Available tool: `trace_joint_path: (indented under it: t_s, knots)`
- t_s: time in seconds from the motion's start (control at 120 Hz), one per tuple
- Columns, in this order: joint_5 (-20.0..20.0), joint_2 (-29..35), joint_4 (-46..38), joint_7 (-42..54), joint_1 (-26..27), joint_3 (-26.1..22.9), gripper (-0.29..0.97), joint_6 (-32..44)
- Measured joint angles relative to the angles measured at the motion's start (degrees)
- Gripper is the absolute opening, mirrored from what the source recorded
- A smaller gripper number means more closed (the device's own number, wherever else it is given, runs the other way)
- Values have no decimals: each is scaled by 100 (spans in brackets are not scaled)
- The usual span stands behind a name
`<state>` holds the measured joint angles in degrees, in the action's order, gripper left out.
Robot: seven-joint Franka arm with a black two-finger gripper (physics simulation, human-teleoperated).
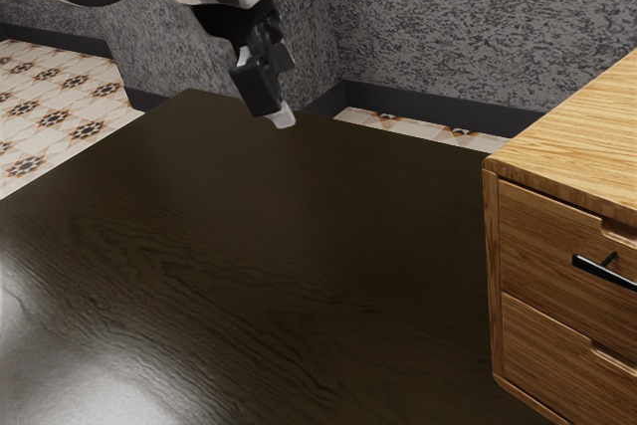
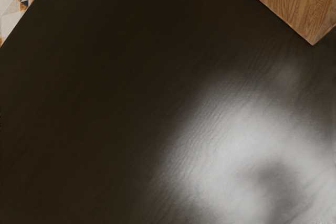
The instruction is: Pull the drawer handle with one arm to open the drawer
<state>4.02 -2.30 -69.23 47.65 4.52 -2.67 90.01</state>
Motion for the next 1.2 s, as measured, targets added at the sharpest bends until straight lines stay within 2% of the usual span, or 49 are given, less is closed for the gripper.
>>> trace_joint_path:
  t_s: [0.133, 0.217, 0.3, 0.433, 0.517, 0.667, 0.767, 0.9, 1.0, 1.2]
  knots:
    - [39, 250, -289, 581, 226, -201, 68, 233]
    - [-18, 825, -1283, 902, 2, -637, 68, 641]
    - [-42, 1082, -1671, 1117, 256, -982, 68, 967]
    - [184, 1122, -1343, 1164, 443, -1690, 68, 983]
    - [288, 777, -819, 1168, 574, -1899, 68, 874]
    - [403, 88, -329, 1096, 1199, -1817, 68, 737]
    - [432, -170, -194, 990, 1923, -1210, 68, 698]
    - [442, -365, -242, 818, 2058, -1044, 68, 700]
    - [473, -140, -889, 680, 2255, -1031, 68, 1087]
    - [1457, -93, -1154, 270, 2658, -1050, 66, 1789]
